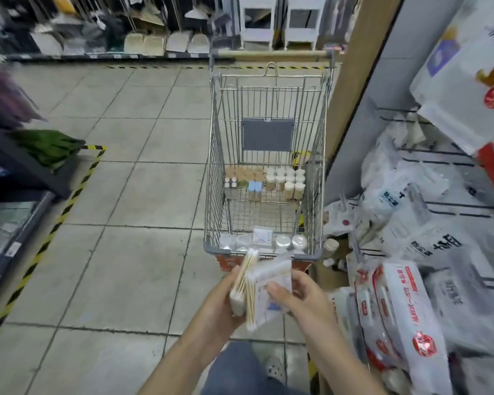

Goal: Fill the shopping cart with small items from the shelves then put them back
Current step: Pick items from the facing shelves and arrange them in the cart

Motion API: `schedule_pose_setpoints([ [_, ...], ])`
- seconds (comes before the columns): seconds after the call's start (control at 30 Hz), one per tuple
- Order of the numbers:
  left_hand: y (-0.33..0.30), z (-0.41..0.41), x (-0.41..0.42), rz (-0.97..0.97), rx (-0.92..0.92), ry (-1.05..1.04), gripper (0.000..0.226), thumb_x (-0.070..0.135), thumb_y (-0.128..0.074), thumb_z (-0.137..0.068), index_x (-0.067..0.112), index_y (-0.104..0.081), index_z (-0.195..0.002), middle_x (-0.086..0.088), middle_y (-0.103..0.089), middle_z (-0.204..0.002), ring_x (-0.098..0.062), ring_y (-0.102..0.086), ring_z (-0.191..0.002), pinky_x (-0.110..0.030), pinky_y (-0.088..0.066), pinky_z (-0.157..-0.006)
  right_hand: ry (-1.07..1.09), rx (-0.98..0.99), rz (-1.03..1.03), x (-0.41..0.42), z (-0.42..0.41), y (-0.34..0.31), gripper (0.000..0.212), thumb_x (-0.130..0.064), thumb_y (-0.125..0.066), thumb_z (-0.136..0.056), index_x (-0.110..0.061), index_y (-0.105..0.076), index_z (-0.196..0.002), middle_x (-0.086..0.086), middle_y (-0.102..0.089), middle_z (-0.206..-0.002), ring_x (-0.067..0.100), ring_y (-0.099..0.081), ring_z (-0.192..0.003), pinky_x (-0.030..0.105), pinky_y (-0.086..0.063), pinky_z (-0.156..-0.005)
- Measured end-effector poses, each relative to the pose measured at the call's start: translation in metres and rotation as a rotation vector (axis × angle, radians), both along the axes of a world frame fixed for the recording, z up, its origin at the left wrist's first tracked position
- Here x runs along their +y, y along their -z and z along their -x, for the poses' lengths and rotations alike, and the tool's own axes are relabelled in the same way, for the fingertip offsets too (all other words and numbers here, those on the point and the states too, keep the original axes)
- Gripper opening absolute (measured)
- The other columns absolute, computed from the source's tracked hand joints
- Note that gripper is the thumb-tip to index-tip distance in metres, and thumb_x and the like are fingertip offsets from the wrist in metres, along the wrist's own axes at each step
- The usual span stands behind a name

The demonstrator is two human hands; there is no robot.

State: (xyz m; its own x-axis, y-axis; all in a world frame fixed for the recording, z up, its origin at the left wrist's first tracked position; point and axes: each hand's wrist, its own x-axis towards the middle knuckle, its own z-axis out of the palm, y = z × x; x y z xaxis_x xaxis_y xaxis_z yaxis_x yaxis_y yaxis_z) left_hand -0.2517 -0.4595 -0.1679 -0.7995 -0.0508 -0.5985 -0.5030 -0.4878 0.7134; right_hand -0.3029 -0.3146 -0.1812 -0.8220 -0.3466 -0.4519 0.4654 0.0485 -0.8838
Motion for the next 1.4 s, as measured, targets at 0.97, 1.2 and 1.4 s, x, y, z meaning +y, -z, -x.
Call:
schedule_pose_setpoints([
  [0.97,0.193,0.276,-0.123,0.392,-0.391,-0.101,0.031,0.003,-0.043,-0.089,0.002,-0.044,-0.120,-0.013,-0.059,-0.100,-0.023,-0.059,-0.085,-0.028,-0.049,-0.058,0.451,-0.325,-0.266,-0.050,0.275,0.174,0.011,-0.013,-0.057,-0.090,-0.022,-0.060,-0.097,0.008,-0.068,-0.103,0.032,-0.064,-0.098,0.052,-0.049,-0.093],
  [1.2,0.261,0.304,-0.114,0.525,-0.370,0.015,0.028,-0.001,-0.045,-0.094,0.006,-0.039,-0.121,0.000,-0.054,-0.091,-0.015,-0.055,-0.076,-0.024,-0.051,-0.051,0.428,-0.330,-0.267,-0.066,0.299,0.228,0.010,-0.010,-0.054,-0.094,-0.012,-0.054,-0.104,0.008,-0.065,-0.101,0.022,-0.063,-0.083,0.037,-0.052,-0.075],
  [1.4,0.312,0.326,-0.116,0.729,-0.272,0.291,0.048,0.000,-0.059,-0.087,0.015,-0.038,-0.128,-0.002,-0.061,-0.103,-0.012,-0.058,-0.071,-0.016,-0.041,-0.046,0.463,-0.342,-0.334,-0.069,0.306,0.267,0.008,-0.014,-0.058,-0.092,-0.020,-0.056,-0.096,0.017,-0.064,-0.109,0.042,-0.059,-0.104,0.057,-0.047,-0.094],
])
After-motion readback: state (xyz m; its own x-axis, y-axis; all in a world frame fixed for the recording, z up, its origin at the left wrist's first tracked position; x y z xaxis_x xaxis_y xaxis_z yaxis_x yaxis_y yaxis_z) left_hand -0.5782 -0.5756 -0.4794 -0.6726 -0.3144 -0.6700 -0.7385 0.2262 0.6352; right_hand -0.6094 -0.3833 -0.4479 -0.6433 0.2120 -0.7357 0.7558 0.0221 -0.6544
